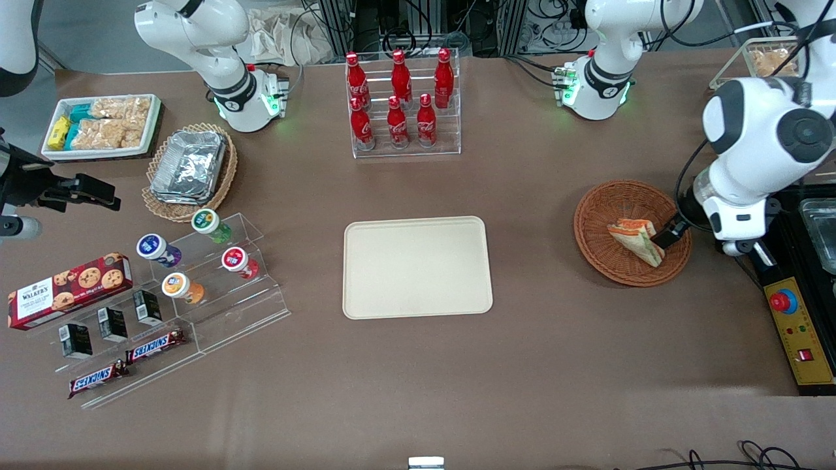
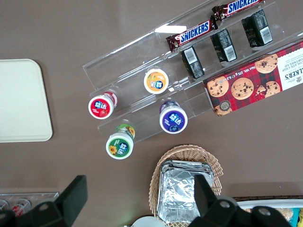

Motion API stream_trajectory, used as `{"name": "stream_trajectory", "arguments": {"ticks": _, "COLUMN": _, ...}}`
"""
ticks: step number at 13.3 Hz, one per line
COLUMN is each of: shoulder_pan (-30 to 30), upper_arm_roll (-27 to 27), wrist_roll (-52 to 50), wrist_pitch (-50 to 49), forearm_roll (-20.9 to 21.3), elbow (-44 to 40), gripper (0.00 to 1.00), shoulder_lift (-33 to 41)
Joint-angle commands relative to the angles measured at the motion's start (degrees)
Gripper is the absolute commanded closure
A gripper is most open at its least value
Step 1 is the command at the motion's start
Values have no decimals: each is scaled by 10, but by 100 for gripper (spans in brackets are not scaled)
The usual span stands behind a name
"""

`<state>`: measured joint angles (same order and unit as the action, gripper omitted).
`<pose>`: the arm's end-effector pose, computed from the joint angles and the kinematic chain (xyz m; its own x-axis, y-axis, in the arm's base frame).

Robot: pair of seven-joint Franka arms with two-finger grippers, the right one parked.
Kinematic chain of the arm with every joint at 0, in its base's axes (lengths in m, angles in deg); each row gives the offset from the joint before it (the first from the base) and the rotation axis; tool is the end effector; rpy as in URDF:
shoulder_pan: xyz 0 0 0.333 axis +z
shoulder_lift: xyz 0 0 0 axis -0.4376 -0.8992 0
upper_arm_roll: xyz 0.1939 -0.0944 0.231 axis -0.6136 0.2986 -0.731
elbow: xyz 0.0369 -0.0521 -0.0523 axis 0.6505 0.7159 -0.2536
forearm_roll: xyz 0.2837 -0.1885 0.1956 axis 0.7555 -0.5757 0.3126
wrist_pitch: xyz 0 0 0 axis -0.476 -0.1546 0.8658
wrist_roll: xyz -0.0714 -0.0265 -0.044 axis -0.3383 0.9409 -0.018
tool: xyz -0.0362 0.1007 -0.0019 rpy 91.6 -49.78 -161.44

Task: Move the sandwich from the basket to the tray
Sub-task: 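Move the left gripper down over the wrapped sandwich in the wicker basket, then close the left gripper on the sandwich's upright edge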

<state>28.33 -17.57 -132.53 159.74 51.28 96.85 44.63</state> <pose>0.5176 -0.0162 0.3849 0.6390 0.7691 -0.0110 0.7682 -0.6388 -0.0431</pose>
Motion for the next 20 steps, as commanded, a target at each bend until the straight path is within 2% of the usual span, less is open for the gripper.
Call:
{"name": "stream_trajectory", "arguments": {"ticks": 1, "shoulder_pan": 3, "upper_arm_roll": 3, "wrist_roll": -40, "wrist_pitch": 35, "forearm_roll": 3, "elbow": 22, "gripper": 0, "shoulder_lift": -16}}
{"name": "stream_trajectory", "arguments": {"ticks": 7, "shoulder_pan": 14, "upper_arm_roll": -6, "wrist_roll": -49, "wrist_pitch": 138, "forearm_roll": 3, "elbow": 77, "gripper": 0, "shoulder_lift": -56}}
{"name": "stream_trajectory", "arguments": {"ticks": 17, "shoulder_pan": 25, "upper_arm_roll": -6, "wrist_roll": -58, "wrist_pitch": 219, "forearm_roll": 3, "elbow": 139, "gripper": 0, "shoulder_lift": -75}}
{"name": "stream_trajectory", "arguments": {"ticks": 18, "shoulder_pan": 25, "upper_arm_roll": -6, "wrist_roll": -58, "wrist_pitch": 231, "forearm_roll": 3, "elbow": 148, "gripper": 11, "shoulder_lift": -75}}
{"name": "stream_trajectory", "arguments": {"ticks": 19, "shoulder_pan": 25, "upper_arm_roll": -6, "wrist_roll": -57, "wrist_pitch": 244, "forearm_roll": 3, "elbow": 152, "gripper": 48, "shoulder_lift": -76}}
{"name": "stream_trajectory", "arguments": {"ticks": 20, "shoulder_pan": 26, "upper_arm_roll": -6, "wrist_roll": -56, "wrist_pitch": 247, "forearm_roll": 3, "elbow": 153, "gripper": 97, "shoulder_lift": -77}}
